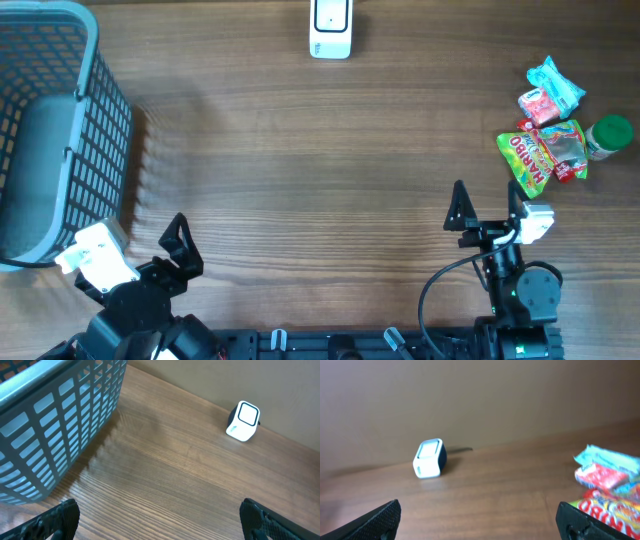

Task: Scan the item barcode

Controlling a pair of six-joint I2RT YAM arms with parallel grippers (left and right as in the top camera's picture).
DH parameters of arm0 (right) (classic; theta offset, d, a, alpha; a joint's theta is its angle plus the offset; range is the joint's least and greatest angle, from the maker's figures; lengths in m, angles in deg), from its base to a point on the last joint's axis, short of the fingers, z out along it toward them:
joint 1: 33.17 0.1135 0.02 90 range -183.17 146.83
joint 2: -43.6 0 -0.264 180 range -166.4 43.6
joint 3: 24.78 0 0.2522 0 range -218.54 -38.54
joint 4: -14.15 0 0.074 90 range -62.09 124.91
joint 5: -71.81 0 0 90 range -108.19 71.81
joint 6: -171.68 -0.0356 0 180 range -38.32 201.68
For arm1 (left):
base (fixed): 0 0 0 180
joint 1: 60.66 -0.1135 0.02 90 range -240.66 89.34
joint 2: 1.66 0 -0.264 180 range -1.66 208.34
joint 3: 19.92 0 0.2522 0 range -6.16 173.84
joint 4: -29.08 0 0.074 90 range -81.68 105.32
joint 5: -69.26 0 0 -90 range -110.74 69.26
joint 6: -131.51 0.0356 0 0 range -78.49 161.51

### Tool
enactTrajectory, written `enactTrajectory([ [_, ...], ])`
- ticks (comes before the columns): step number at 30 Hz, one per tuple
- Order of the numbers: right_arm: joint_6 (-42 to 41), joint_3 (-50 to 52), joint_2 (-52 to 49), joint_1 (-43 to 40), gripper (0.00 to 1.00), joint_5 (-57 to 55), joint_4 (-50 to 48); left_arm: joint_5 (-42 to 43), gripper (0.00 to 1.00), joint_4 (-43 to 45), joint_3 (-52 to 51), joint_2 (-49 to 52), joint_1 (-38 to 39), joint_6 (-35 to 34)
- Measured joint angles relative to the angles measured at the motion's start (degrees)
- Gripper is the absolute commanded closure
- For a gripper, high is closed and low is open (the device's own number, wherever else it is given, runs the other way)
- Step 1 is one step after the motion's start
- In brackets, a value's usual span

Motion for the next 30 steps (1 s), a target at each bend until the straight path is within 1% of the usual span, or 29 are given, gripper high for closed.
enactTrajectory([
  [30, 0.00, 0.00, 0.00, 0.00, 0.00, -0.02, 0.59, 0.00, 0.00, 0.00, 0.00, 0.00, 0.00, 0.02],
])
